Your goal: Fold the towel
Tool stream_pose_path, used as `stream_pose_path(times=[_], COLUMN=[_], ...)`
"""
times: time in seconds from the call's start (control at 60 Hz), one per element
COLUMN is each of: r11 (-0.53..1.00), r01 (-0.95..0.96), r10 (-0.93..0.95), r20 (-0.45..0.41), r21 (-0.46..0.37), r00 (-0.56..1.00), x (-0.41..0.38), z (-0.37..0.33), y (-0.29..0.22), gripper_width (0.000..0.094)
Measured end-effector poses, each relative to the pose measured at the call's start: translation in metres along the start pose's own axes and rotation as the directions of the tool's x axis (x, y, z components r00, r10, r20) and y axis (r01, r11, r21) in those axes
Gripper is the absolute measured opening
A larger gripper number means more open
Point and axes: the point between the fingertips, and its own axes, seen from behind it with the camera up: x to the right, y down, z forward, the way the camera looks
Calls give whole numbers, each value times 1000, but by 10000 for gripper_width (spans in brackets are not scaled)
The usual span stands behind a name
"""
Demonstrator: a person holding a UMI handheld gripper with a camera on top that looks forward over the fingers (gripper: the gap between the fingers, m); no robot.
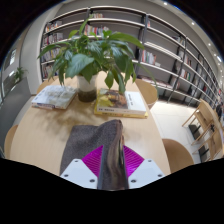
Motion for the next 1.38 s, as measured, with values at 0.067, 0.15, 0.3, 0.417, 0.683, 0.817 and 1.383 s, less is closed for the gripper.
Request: stream_pose_path(times=[0.067, 0.15, 0.3, 0.417, 0.683, 0.817, 1.383], r11=[999, 999, 995, 981, 938, 942, 953], r01=[13, 41, 56, 15, -23, -23, -52], r10=[-11, -40, -60, -26, -20, -20, 15], r20=[40, 56, 48, 56, 119, 124, 125], r21=[-40, -27, 84, 193, 346, 335, 297], r00=[999, 998, 997, 998, 993, 992, 992], x=[6, 10, 26, 40, 38, 32, -2], z=[12, 11, -45, -115, -259, -290, -401], y=[20, 28, -11, -62, -98, -64, 33], gripper_width=[417, 580, 689, 696, 696, 697, 696])
